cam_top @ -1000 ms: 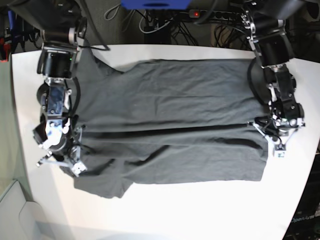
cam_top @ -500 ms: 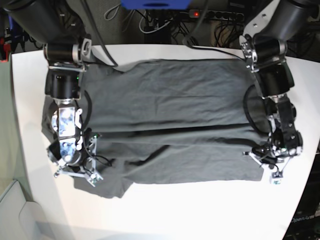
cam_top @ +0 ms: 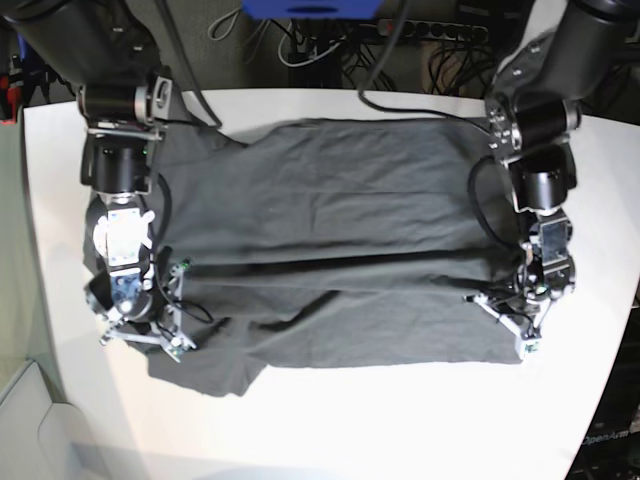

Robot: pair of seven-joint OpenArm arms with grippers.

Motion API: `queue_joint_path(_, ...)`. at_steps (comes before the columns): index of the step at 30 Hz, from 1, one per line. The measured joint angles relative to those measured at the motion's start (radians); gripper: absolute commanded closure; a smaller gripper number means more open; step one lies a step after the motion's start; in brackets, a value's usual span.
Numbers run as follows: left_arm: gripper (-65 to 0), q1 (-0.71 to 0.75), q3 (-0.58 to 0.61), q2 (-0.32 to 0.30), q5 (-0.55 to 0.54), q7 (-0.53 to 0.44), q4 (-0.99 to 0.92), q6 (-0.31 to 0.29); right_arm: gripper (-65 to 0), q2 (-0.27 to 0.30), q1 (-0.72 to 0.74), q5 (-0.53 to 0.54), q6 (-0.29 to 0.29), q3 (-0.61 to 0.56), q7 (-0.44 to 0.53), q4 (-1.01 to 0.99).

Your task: Layout the t-shirt on the table in an organized manner, then fold the t-shirt properly

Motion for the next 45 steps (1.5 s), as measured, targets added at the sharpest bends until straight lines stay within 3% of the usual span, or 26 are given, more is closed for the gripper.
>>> queue_joint_path(5,-0.3,-0.066,0.0,-0.005,-0.003,-0.135,-0.163,0.0,-3.1,0.002,-0.023,0.002,0.0,0.0,0.006,0.0)
queue_joint_path(10,-0.4,-0.074,0.0,0.001,-0.005,-0.192,-0.193,0.005,-3.1,0.008,-0.024,0.003,0.0,0.001,0.017,-0.063)
queue_joint_path(15,-0.4,-0.085,0.0,0.013,-0.006,-0.186,-0.196,0.123,-3.3,0.022,0.032,0.01,-0.023,0.026,0.175,-0.21)
queue_joint_path(22,-0.4,-0.086,0.0,0.004,-0.005,-0.185,-0.197,0.135,-3.4,0.037,0.093,0.02,-0.023,0.08,0.285,-0.343)
queue_joint_path(32,-0.4,-0.119,-0.003,0.033,-0.003,-0.251,-0.213,0.138,-3.4,0.045,0.083,0.003,-0.02,0.088,0.446,-0.36)
queue_joint_path(37,-0.4,-0.136,-0.003,0.035,-0.002,-0.261,-0.201,0.142,-3.4,0.038,0.068,-0.006,-0.215,0.129,0.563,-0.34)
queue_joint_path(42,-0.4,-0.113,-0.003,0.041,-0.002,-0.234,-0.075,0.145,-3.5,0.035,0.038,-0.003,-0.234,0.227,0.594,-0.114)
queue_joint_path(45,-0.4,-0.092,-0.003,0.055,-0.047,-0.136,0.052,0.138,-3.5,0.023,-0.018,-0.004,-0.243,0.249,0.577,0.027)
